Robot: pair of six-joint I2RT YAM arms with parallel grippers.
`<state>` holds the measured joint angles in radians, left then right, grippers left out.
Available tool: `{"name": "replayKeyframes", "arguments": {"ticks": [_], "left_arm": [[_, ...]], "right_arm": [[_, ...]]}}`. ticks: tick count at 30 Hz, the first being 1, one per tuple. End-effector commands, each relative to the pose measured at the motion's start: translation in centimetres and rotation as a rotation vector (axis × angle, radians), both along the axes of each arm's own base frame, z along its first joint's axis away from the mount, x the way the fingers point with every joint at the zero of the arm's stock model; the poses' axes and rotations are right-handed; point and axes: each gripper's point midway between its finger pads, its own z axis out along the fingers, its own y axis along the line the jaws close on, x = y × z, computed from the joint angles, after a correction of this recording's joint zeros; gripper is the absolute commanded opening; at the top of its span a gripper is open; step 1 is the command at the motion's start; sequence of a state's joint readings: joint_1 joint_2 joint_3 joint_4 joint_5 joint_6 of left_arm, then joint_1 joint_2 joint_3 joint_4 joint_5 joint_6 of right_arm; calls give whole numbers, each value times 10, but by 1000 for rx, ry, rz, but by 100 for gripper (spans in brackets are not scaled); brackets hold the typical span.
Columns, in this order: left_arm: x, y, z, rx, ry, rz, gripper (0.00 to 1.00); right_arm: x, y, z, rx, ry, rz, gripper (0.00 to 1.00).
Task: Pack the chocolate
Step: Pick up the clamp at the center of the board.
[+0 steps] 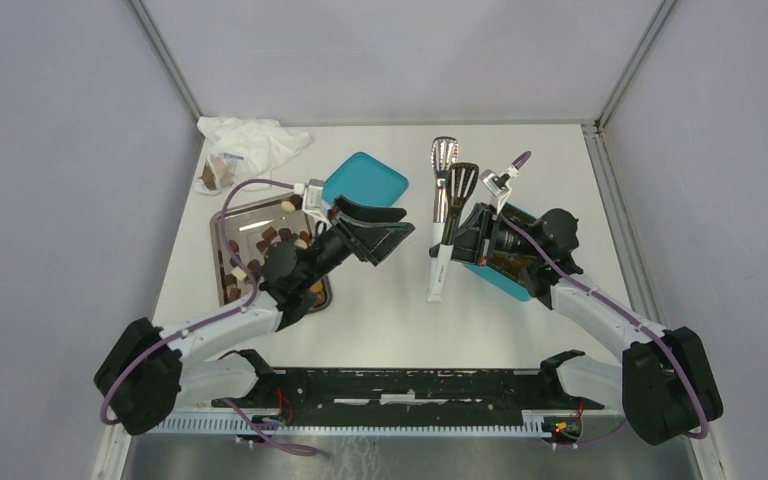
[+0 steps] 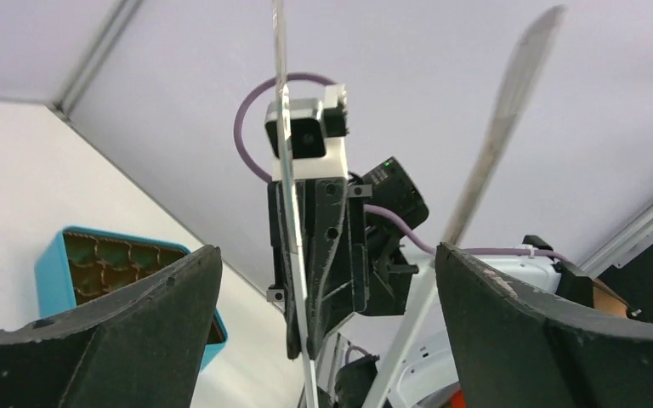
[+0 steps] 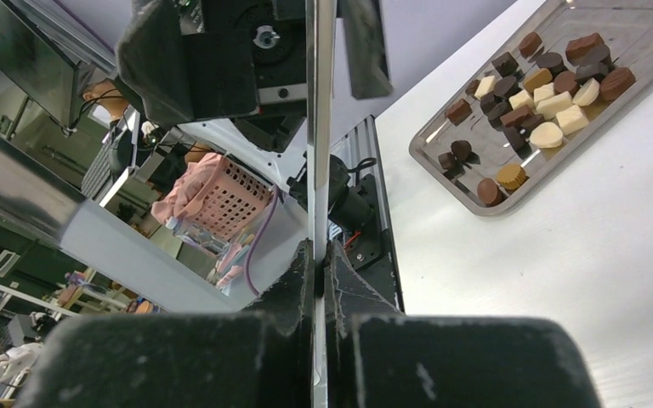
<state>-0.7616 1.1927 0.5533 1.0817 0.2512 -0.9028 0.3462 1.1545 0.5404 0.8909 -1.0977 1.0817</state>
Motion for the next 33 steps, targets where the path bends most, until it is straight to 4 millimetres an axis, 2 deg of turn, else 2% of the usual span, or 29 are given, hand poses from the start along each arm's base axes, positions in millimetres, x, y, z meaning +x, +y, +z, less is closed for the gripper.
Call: {"name": "replayKeyframes", "arguments": {"ticks": [1,5,7,12,17,23,30,33], "left_arm": [[-7,33,16,-2,-106,145,100],[-37,34,19,61,-211,57,100],[-42,33,19,71,-234,34,100],[-35,28,14,91,-233,69,100],[-38,3,15,53,-181,-19,100],[-41,-17,15,27,-177,-23,100],[-39,-26,21,-21,-181,-30,100],[-33,-32,21,-22,-162,-25,100]], "right_arm": [[-2,-1,31,55,-73,-5,0],[1,0,34,62,-13,5,0],[3,1,36,66,24,10,0],[9,4,37,61,105,22,0],[11,5,33,51,119,20,0],[13,6,27,34,125,18,0],[14,7,24,31,128,21,0],[13,7,25,32,123,26,0]]}}
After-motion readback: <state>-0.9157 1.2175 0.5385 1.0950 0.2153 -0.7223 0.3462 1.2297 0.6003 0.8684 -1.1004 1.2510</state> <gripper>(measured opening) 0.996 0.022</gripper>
